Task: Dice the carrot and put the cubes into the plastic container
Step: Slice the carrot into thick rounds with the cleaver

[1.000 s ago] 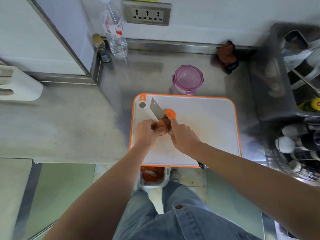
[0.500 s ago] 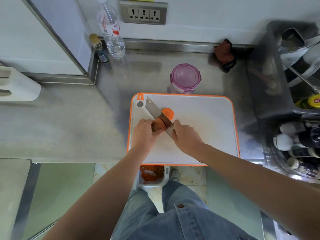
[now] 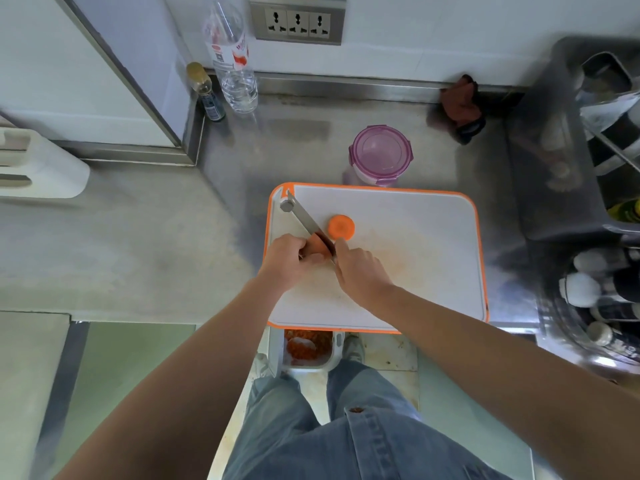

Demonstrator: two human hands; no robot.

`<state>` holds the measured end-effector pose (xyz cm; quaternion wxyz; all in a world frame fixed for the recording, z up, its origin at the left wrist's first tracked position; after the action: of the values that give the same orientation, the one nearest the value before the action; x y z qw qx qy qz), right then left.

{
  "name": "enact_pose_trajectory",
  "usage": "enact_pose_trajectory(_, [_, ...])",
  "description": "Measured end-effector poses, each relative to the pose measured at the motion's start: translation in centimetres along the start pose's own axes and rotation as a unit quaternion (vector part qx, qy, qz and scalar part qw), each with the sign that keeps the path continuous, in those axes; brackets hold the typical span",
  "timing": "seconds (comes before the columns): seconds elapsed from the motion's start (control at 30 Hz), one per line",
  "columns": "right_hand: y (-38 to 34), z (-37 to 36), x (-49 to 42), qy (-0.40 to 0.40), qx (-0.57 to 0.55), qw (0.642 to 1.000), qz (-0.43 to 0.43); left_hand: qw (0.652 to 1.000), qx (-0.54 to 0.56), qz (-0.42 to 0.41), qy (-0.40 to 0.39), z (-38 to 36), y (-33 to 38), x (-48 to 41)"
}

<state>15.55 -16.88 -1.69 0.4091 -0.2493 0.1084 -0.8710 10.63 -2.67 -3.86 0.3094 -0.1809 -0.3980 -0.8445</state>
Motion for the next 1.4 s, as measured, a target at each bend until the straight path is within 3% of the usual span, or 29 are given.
enact_pose_trajectory(0.2, [0.8,0.2,-1.3,0.011,-0.013,1.000,-0.002,0.998,0.062,0.016,-0.018,-0.1,-0.6,0.3])
enact_pose_trajectory(0.43, [1.3,2.7,-0.8,0.046,-0.067,0.996,-0.034,0.983,0.160,0.078,0.041,-0.7,-0.7,1.6])
enact_pose_trajectory(0.6, [0.5,5.4,1.0,0.068,-0.058,0.996,0.019,0.980,0.161,0.096,0.073,-0.8,-0.8,2.1])
enact_pose_trajectory(0.77, [-0.9,5.9,2.7,0.033,-0.004,0.999,0.039,0.977,0.153,0.099,0.108,-1.6,-0.6,2.7])
enact_pose_trajectory(1.17, [-1.2,5.7,4.6,-0.053,0.043,0.997,0.017,0.985,0.097,0.032,0.141,-1.4,0.0,3.9])
enact_pose_trajectory(1.4, [-1.2,4.6,3.3,-0.053,0.022,0.998,0.003,0.986,0.069,0.016,0.151,-1.3,0.3,3.7])
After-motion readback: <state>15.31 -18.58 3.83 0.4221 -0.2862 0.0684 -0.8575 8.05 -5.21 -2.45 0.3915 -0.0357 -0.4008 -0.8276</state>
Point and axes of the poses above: each hand's wrist, its own x-axis away from the middle knuckle, its own z-axis out of the back of the hand, y = z × x, the point moved 2 cm from there along -x, towards the middle knuckle, and after that the axes turned 10 degrees about z, right-handed, at the moved point
